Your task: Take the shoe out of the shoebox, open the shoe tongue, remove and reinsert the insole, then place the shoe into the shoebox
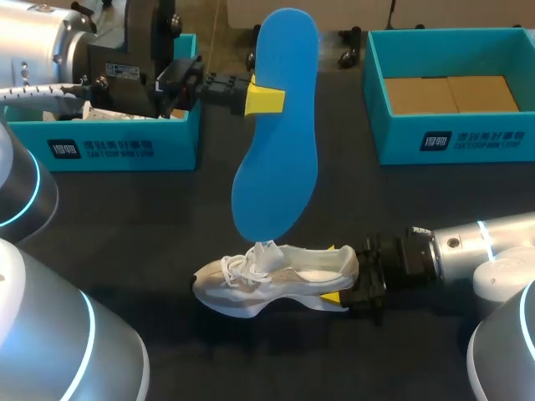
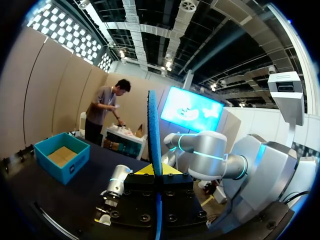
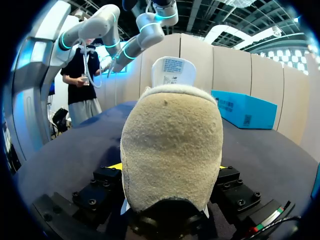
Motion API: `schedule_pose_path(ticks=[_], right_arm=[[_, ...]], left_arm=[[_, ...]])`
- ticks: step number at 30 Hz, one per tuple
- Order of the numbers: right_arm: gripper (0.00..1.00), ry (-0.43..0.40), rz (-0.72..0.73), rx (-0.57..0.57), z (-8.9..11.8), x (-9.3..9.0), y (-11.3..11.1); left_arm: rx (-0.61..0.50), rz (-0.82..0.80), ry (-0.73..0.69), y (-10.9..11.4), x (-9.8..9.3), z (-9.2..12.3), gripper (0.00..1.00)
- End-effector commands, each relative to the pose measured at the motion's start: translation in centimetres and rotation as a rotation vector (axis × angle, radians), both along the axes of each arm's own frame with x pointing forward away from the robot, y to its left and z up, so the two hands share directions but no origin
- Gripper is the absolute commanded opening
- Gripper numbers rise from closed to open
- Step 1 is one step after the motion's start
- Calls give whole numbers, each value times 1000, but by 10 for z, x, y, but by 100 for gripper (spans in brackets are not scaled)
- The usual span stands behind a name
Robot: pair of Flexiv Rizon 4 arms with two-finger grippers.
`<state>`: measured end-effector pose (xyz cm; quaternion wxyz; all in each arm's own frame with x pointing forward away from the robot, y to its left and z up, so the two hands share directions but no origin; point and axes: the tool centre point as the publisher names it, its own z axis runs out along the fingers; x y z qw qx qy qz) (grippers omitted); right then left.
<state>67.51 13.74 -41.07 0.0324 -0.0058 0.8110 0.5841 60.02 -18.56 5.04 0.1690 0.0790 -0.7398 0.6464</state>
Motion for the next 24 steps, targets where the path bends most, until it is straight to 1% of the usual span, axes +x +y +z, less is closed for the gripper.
schedule_pose_path(ticks=[1, 12, 13, 14, 15, 22, 24], right_arm=[[0, 1, 1, -5, -3, 0, 2], [0, 0, 7, -7, -3, 1, 3], [21, -1, 8, -11, -3, 1, 2], [58, -1, 9, -17, -2, 2, 2], [100, 0, 5, -28, -2, 3, 1], [100, -3, -31, -81, 5, 5, -13], [100, -1, -33, -113, 6, 6, -17]], left_arm=[[2, -4, 0, -2, 2, 0, 0], [2, -4, 0, -2, 2, 0, 0], [2, -4, 0, -2, 2, 0, 0], [2, -4, 0, -2, 2, 0, 0], [2, -4, 0, -2, 2, 0, 0], [2, -4, 0, -2, 2, 0, 0], [2, -4, 0, -2, 2, 0, 0]])
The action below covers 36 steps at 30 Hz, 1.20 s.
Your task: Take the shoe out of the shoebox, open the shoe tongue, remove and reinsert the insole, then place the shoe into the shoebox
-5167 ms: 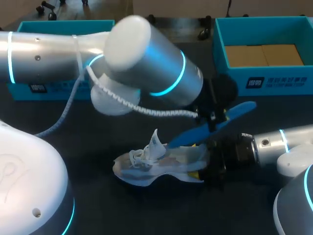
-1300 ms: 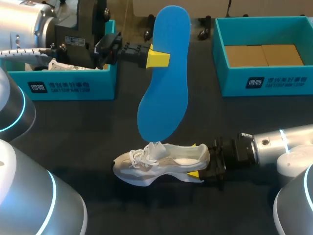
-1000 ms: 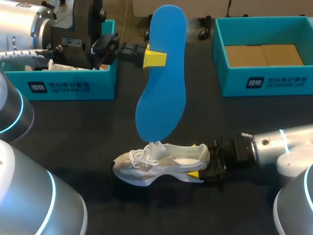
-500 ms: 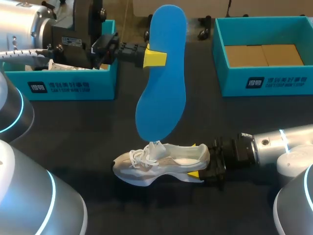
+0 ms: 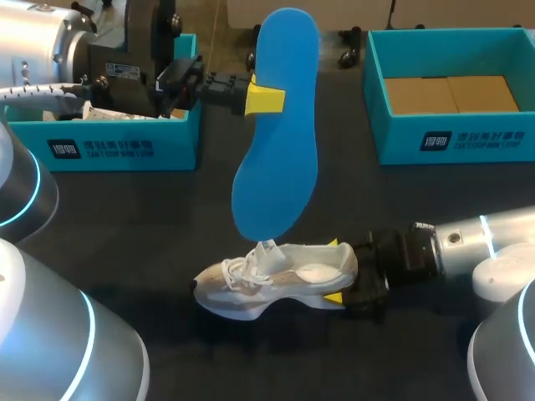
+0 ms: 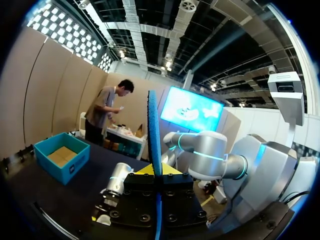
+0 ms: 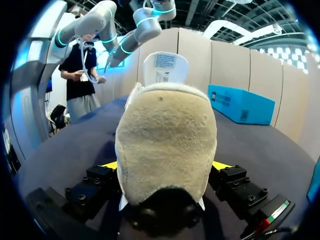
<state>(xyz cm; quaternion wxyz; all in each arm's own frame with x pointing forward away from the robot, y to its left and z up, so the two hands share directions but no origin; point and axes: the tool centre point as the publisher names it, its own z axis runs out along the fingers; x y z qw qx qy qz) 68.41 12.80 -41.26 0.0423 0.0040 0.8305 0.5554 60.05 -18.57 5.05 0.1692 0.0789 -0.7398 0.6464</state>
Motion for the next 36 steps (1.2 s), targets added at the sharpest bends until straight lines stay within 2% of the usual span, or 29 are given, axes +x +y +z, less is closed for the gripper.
schedule_pose_path(ticks=[1, 6, 12, 14, 18, 22, 27, 36], right_arm=[[100, 3, -3, -63, 9, -3, -10], [100, 1, 3, -128, 20, -3, -21], [100, 40, 26, -276, 29, -5, -36], [100, 63, 19, -359, 34, -6, -42], [100, 79, -12, -444, 45, -7, -48], [100, 97, -26, -587, 57, -6, -47], [100, 92, -28, -697, 67, -4, -44], [100, 137, -10, -893, 80, -9, -40]], left_arm=[[2, -3, 0, -1, 1, 0, 0], [2, -3, 0, -1, 1, 0, 0], [2, -3, 0, -1, 1, 0, 0], [2, -3, 0, -1, 1, 0, 0], [2, -3, 0, -1, 1, 0, 0], [2, -3, 0, -1, 1, 0, 0], [2, -3, 0, -1, 1, 0, 0], [2, -3, 0, -1, 1, 0, 0]])
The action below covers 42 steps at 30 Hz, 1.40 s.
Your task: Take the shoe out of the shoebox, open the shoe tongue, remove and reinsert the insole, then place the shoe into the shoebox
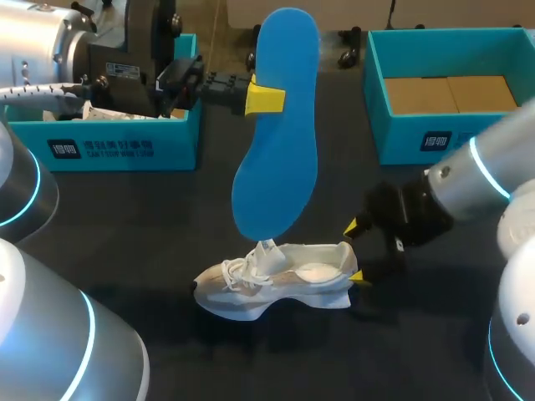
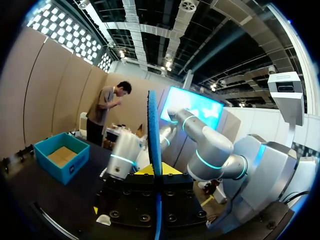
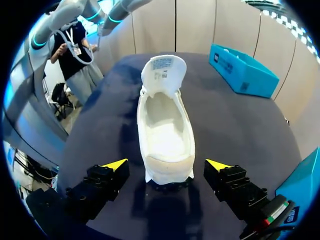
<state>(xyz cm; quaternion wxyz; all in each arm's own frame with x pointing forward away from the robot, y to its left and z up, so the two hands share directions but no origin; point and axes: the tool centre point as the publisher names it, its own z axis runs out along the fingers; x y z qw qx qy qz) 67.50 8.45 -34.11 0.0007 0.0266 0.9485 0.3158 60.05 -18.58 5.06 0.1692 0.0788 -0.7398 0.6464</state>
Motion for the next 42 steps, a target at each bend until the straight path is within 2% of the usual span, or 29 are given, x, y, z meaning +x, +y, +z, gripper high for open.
schedule_pose_path(ticks=[1, 6, 10, 17, 30, 42], right_arm=[[100, 44, 13, -378, 9, -1, 4], [100, 90, 14, -482, 10, -5, 7], [100, 79, -28, -557, 9, -5, 4], [100, 39, -45, -614, 11, -5, 5], [100, 24, 5, -596, 7, -8, 12], [100, 12, 28, -598, 12, -8, 20]], left_arm=[[2, -3, 0, -1, 1, 0, 0], [2, -3, 0, -1, 1, 0, 0], [2, -3, 0, -1, 1, 0, 0], [2, -3, 0, -1, 1, 0, 0], [2, -3, 0, -1, 1, 0, 0], [2, -3, 0, -1, 1, 0, 0]])
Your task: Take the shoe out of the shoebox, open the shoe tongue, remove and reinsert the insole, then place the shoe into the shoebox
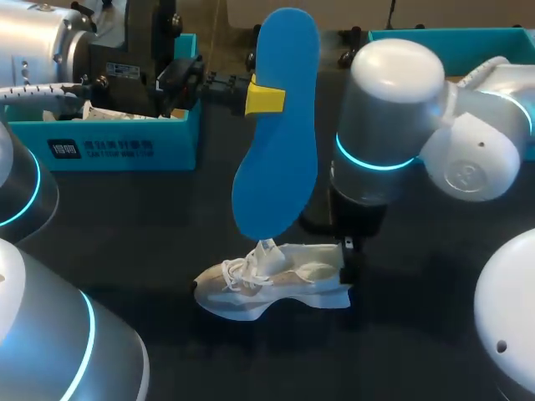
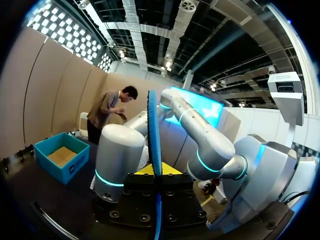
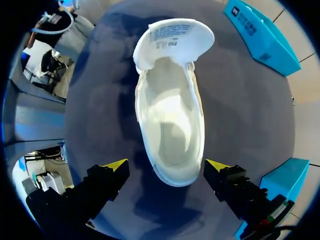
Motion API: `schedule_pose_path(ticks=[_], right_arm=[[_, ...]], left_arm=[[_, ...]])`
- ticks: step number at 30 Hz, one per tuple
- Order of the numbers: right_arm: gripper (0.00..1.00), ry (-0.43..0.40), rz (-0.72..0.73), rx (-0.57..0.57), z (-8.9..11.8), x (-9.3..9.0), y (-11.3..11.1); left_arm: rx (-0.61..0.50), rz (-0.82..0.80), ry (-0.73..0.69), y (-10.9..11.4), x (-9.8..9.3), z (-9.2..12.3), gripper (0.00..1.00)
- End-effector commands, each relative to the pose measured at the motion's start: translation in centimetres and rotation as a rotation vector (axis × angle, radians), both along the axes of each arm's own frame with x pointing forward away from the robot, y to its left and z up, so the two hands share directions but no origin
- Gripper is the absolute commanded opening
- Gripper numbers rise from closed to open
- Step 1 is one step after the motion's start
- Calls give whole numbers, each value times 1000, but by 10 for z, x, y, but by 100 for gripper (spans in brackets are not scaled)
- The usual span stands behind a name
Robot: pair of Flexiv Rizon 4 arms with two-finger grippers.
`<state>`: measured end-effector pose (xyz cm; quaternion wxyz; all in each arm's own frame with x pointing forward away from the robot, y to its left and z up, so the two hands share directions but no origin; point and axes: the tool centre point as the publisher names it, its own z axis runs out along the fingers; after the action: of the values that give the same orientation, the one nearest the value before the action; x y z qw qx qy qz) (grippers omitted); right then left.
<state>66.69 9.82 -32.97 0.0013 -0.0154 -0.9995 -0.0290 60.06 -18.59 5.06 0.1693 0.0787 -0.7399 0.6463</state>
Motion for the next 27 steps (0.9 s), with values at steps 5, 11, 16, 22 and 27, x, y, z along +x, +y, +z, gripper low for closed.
schedule_pose_path(ticks=[5, 11, 16, 22, 27], right_arm=[[100, -11, 33, -11, 9, 4, 17], [100, -49, 75, -19, 17, 17, 37], [100, -72, 114, -19, 13, 29, 52], [100, -60, 136, -48, -8, 46, 60], [100, -55, 146, -52, -19, 50, 69]], left_arm=[[2, -3, 0, -1, 1, 0, 0], [2, -3, 0, -1, 1, 0, 0], [2, -3, 0, -1, 1, 0, 0], [2, -3, 0, -1, 1, 0, 0], [2, -3, 0, -1, 1, 0, 0]])
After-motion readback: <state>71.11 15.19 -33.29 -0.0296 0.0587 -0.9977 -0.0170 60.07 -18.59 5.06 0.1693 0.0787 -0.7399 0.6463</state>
